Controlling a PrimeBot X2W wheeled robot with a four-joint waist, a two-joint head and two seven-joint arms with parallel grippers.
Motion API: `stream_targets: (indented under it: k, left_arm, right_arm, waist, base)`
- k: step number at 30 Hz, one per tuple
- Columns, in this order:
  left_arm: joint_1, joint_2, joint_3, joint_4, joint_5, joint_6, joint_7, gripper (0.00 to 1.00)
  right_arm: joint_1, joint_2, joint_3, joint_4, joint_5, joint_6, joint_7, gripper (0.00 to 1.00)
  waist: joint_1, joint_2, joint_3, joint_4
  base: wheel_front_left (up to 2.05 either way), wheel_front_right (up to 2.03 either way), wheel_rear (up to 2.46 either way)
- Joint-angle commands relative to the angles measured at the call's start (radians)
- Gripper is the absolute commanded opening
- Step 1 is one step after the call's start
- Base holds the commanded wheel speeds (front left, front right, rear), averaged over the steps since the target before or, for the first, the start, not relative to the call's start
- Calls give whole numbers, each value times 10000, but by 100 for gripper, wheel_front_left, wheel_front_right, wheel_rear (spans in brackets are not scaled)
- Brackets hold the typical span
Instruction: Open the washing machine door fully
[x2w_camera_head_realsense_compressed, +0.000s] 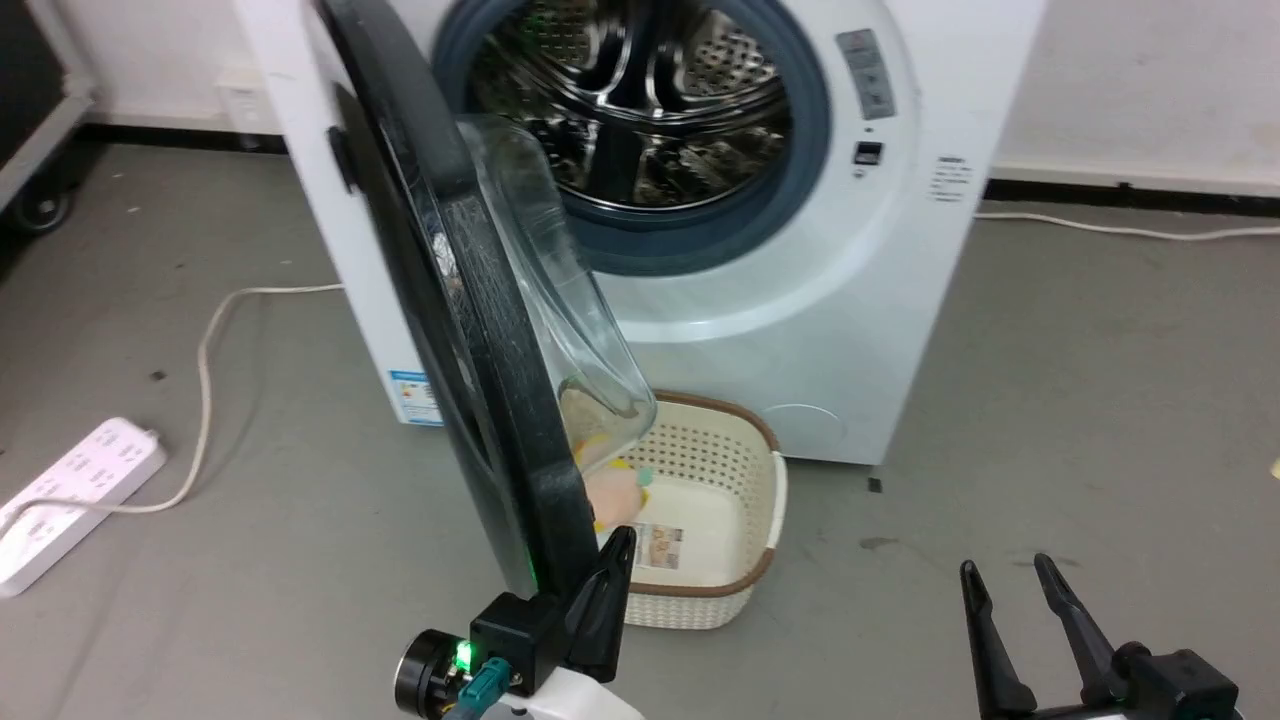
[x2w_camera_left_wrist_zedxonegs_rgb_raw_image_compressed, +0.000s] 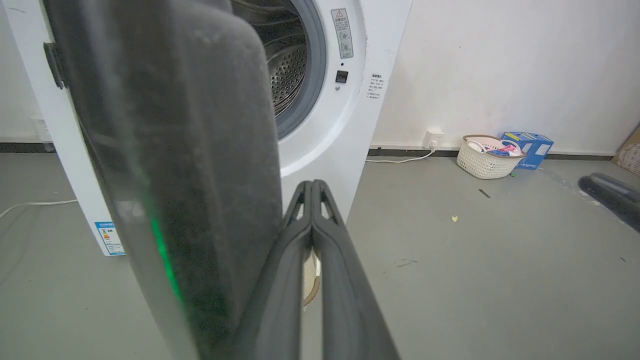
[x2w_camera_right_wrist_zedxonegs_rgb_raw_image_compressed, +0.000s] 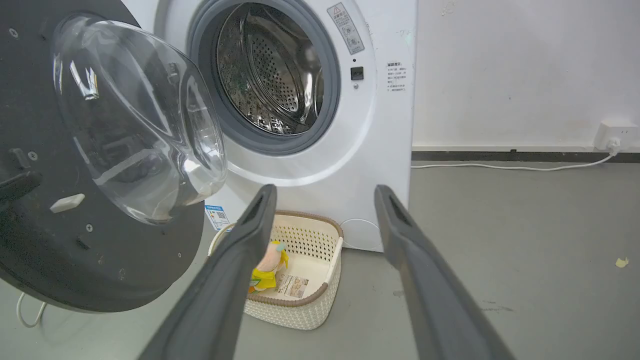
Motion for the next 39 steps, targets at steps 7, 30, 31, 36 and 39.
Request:
stream_targets:
  k: [7, 30, 31, 36, 39]
  left_arm:
    - [278, 403, 544, -142, -206, 202, -157, 0]
    - [-1177, 2509, 3115, 437, -1136, 493, -122, 0]
    - [-1289, 2655, 3258, 574, -1188, 478, -125, 0]
    - [-1936, 3356, 3874, 1239, -1444, 307, -146, 0]
    - [-2737, 3865, 4325, 2034, -1706, 102, -165, 0]
  right_arm:
    - [84, 45, 47, 88, 119, 10, -45, 100]
    - [-587, -175, 434, 177, -324, 10, -45, 100]
    - [-634, -226, 442, 175, -339, 10, -45, 100]
    - [-873, -466, 395, 104, -352, 10, -38, 100]
    - [-1071, -642, 366, 14, -368, 10, 22, 100]
  waist:
    - [0, 0, -243, 1672]
    - [0, 0, 1741, 2861]
    - [0, 0, 1861, 2831]
    - [0, 0, 2443, 2702]
    - [0, 0, 2870, 2599]
  base:
    - [0, 0, 0]
    - [0, 0, 0]
    - [0, 0, 0]
    - [0, 0, 0]
    - [0, 0, 0]
